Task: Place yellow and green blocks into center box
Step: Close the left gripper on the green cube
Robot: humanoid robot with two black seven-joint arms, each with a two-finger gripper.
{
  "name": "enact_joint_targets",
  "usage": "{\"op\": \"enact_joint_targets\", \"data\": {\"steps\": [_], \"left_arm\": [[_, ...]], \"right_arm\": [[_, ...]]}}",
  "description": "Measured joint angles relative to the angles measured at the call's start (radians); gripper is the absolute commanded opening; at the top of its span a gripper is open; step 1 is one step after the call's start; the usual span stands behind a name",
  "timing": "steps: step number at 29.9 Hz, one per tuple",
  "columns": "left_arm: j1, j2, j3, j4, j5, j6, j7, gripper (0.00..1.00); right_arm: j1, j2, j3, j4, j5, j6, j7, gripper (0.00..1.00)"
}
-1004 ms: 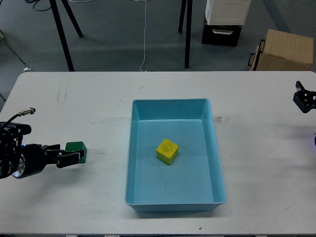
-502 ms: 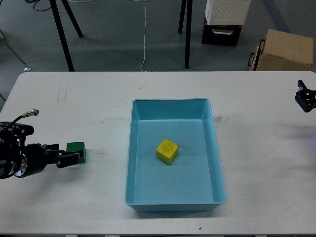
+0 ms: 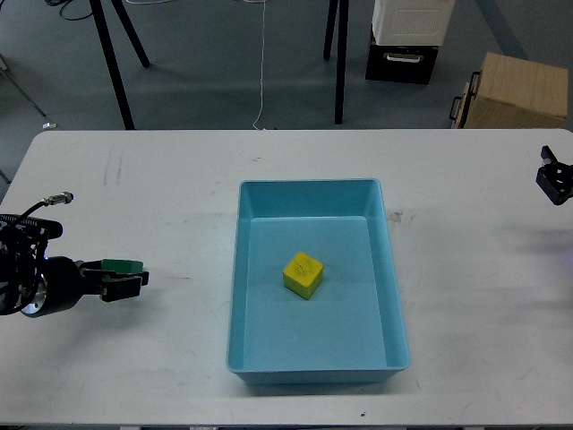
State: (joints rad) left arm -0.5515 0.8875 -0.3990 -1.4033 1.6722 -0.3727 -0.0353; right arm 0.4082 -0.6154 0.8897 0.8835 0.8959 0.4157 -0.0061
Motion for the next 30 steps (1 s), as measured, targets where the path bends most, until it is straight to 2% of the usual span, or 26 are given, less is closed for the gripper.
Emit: {"op": "enact_joint_targets", "data": {"steps": [22, 30], "left_arm": [[0.000, -0.013, 0.003, 0.020, 0.013, 0.002, 0.003, 1.00], [0.001, -0.021, 0.002, 0.048, 0.012, 0.002, -0.005, 0.95]], "right_arm": [[0.000, -0.012, 0.006, 0.000, 0.000, 0.000, 0.000, 1.00], [0.000, -0.013, 0.006, 0.000, 0.000, 0.000, 0.000, 1.00]]}}
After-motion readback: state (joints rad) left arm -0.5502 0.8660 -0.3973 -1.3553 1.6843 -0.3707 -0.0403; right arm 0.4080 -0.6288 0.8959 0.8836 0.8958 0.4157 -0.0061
